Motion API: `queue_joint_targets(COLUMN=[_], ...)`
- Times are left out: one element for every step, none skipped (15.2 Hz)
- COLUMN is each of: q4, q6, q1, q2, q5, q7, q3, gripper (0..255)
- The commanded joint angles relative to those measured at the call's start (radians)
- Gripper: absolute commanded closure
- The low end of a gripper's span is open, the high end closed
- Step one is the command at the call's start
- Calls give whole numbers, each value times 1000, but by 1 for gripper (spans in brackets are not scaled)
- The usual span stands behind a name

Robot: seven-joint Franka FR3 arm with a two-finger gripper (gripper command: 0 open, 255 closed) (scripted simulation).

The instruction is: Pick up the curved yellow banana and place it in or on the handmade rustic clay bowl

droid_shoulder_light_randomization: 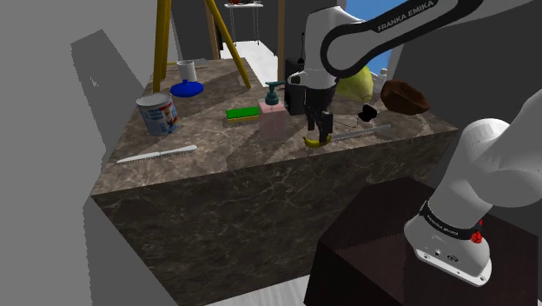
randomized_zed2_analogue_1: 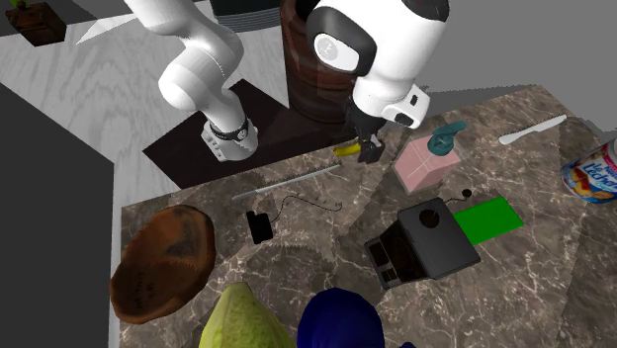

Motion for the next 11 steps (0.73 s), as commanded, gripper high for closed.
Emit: queue_joint_targets(q4=[-23, -32, -38, -38, -38, -38, -38, -38, -38, -38, -38], q6=[30, 45, 53, 53, 53, 53, 53, 53, 53, 53, 53], q1=[2, 2, 2, 2, 2, 2, 2, 2, 2, 2, 2], q2=[7, 12, 15, 15, 15, 15, 15, 15, 15, 15, 15], q5=[2, 3, 3, 3, 3, 3, 3, 3, 3, 3, 3], q7=[-1, -2, -2, -2, -2, -2, -2, -2, -2, -2, -2], q3=[1, 1, 1, 1, 1, 1, 1, 1, 1, 1, 1], gripper=[0, 0, 0, 0, 0, 0, 0, 0, 0, 0, 255])
